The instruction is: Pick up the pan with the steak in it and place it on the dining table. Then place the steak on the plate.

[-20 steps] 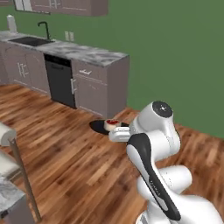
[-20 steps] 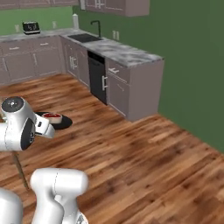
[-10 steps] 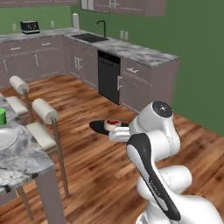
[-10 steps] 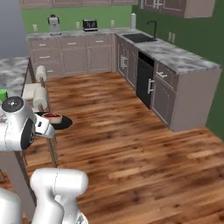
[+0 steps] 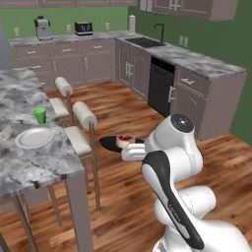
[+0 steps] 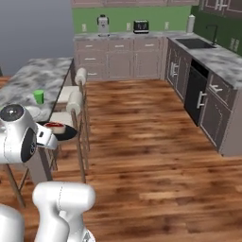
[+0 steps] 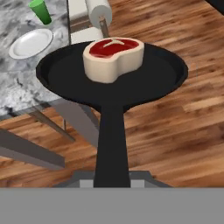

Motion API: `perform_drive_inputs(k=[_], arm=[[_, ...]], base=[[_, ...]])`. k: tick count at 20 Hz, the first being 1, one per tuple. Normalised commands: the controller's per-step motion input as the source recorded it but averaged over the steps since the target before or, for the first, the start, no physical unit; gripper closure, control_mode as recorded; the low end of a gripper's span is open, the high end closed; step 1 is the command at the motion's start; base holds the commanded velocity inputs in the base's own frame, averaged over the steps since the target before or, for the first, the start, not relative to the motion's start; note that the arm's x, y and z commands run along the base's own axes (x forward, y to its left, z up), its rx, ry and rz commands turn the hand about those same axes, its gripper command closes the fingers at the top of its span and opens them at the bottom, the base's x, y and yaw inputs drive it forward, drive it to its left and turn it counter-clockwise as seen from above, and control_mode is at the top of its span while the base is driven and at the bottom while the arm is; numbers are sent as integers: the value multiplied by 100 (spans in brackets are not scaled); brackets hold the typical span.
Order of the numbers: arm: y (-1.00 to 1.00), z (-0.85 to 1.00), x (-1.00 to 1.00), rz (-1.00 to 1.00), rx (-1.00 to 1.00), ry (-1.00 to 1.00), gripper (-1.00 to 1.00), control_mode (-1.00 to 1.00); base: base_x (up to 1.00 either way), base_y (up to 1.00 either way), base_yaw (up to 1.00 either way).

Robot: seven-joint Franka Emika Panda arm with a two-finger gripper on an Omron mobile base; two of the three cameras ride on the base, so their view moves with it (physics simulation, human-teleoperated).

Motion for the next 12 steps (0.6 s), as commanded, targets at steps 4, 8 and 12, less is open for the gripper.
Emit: perform_drive_inputs(k=[4,8,12], arm=[[0,0,0,0,0,0,100,100],[0,0,0,0,0,0,100,100],[0,0,0,0,0,0,100,100]], base=[[-12,0,27],[-7,0,17],[0,0,32]])
